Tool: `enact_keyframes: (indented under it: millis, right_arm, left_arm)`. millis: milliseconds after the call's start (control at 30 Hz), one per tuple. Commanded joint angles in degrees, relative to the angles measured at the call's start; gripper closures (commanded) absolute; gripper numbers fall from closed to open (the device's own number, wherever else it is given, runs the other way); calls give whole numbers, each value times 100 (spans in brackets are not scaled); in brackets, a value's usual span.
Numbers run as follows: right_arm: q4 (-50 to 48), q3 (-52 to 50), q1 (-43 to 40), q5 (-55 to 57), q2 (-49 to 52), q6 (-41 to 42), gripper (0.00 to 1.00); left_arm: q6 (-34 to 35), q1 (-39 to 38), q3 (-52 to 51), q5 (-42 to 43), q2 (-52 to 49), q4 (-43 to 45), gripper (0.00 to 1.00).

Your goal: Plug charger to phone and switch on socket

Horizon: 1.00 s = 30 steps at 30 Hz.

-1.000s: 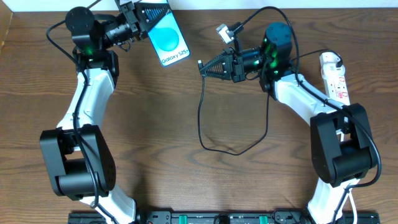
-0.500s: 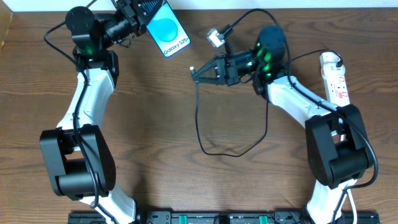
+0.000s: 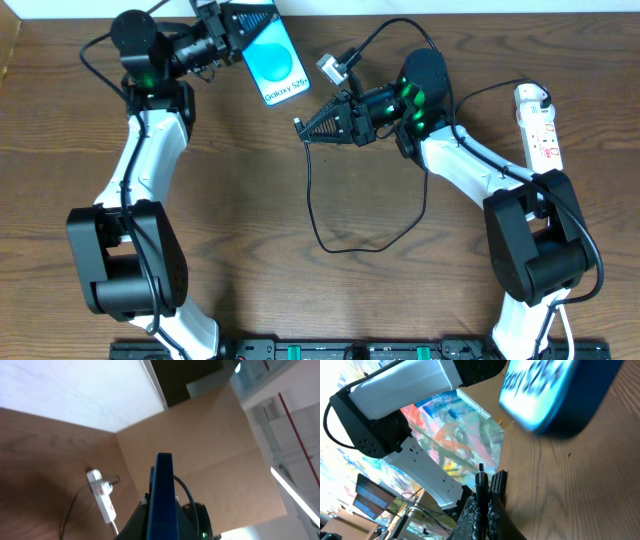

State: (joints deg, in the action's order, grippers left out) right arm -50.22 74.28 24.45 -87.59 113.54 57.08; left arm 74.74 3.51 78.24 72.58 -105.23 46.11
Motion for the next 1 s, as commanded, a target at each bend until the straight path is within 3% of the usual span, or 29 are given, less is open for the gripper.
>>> enact_keyframes:
  millis: [0,967]
  right_arm:
    - [-20,46,-7,68,4,9,99]
    - [-17,46,-90,98,4,11,99]
  left_arm:
    - [-74,-140,74,310,85,50,93]
    - [-417,-321,74,546,85,50,93]
